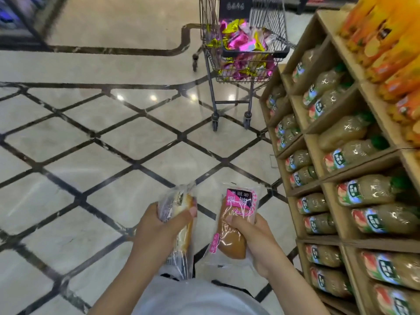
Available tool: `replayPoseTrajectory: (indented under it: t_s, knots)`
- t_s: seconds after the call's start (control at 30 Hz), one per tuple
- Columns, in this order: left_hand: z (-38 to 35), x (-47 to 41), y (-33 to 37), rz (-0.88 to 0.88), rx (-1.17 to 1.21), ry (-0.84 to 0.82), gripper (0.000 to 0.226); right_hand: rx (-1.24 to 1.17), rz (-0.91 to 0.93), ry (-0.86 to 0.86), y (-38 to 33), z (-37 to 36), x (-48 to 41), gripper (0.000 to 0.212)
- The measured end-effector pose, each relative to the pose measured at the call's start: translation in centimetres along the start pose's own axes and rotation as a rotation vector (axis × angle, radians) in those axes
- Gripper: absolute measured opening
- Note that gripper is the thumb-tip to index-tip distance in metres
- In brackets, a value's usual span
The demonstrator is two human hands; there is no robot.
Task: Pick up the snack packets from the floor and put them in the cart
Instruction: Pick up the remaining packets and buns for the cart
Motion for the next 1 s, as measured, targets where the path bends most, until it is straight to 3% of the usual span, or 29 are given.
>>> replayPoseTrajectory:
  t_s: [0.23, 0.47, 0.77, 1.0]
  knots:
    - [2.4, -9.6, 10.8, -0.064, -0.050, -0.098, 0.032, 0.021, 0.071, 0.103, -9.0, -5.3, -8.3, 0.012]
    - [2.6, -17.8, 20.2, -0.114, -0.068, -0.125, 0.031, -0.129, 0.101, 0.171, -14.8, -7.7, -15.5, 0.012]
    - [-7.5, -27.7, 31.3, -0.116, -0.173, -0.149, 0.031, -0.322, 0.054, 0.317, -20.6, 0.0, -28.3, 0.014]
    - [-17.8, -34.1, 43.4, -0.118, -0.166, -0.156, 0.048, -0.356, 0.083, 0.329, -31.1, 7.8, -40.0, 0.016]
Point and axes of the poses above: each hand's wrist, its own x-axis away from the middle knuckle, its own z-axis out of the back of the hand, y = z × x, the point moved 4 cm from there along -x, towards the middle knuckle, and after that the axes turned 11 degrees about z, right-handed, at the moved point
